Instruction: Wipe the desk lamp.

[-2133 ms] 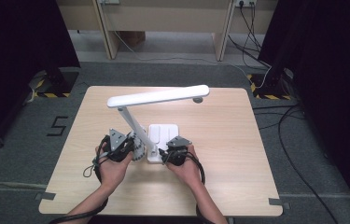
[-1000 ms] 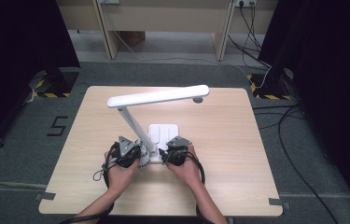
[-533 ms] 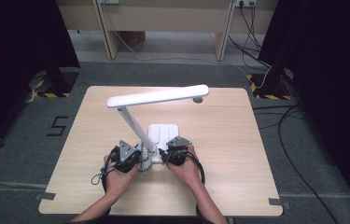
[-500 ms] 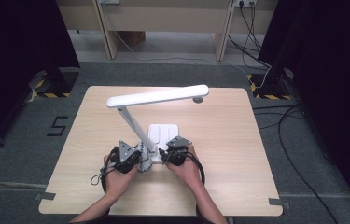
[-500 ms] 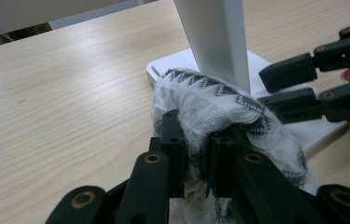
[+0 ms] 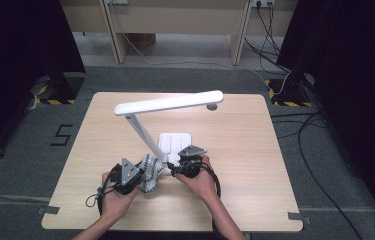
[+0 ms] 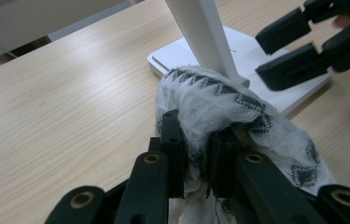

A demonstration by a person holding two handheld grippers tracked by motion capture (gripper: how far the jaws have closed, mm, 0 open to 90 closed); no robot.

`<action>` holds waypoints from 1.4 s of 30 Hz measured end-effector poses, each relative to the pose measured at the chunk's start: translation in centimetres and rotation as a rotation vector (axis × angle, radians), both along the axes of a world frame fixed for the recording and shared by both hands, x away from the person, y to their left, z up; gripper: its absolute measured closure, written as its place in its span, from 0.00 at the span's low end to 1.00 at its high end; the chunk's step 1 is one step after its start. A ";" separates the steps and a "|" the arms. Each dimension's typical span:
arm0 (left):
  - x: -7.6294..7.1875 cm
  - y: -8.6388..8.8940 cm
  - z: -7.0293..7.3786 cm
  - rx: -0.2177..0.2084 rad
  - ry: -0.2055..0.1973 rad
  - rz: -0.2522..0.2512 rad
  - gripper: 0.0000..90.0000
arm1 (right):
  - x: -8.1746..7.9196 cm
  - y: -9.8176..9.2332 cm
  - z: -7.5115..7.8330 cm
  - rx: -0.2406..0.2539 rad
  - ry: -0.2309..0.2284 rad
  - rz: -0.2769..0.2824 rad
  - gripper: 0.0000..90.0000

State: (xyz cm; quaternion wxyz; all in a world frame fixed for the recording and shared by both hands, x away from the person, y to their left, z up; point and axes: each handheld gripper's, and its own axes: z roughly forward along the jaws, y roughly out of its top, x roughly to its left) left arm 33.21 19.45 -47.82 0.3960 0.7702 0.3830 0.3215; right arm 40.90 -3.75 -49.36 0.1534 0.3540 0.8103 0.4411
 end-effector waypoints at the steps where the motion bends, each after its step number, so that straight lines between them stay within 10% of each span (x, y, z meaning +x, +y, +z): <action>1: -0.2 0.1 0.1 -0.001 0.003 -0.007 0.88 | -0.3 0.0 0.4 0.015 0.002 0.010 0.42; 19: -0.9 0.1 0.6 0.002 -0.018 -0.067 0.88 | -4.2 1.9 3.4 0.058 -0.021 0.264 0.27; 42: -1.4 -0.6 1.2 0.029 -0.053 -0.161 0.88 | -4.1 2.8 2.4 -0.018 -0.039 0.318 0.19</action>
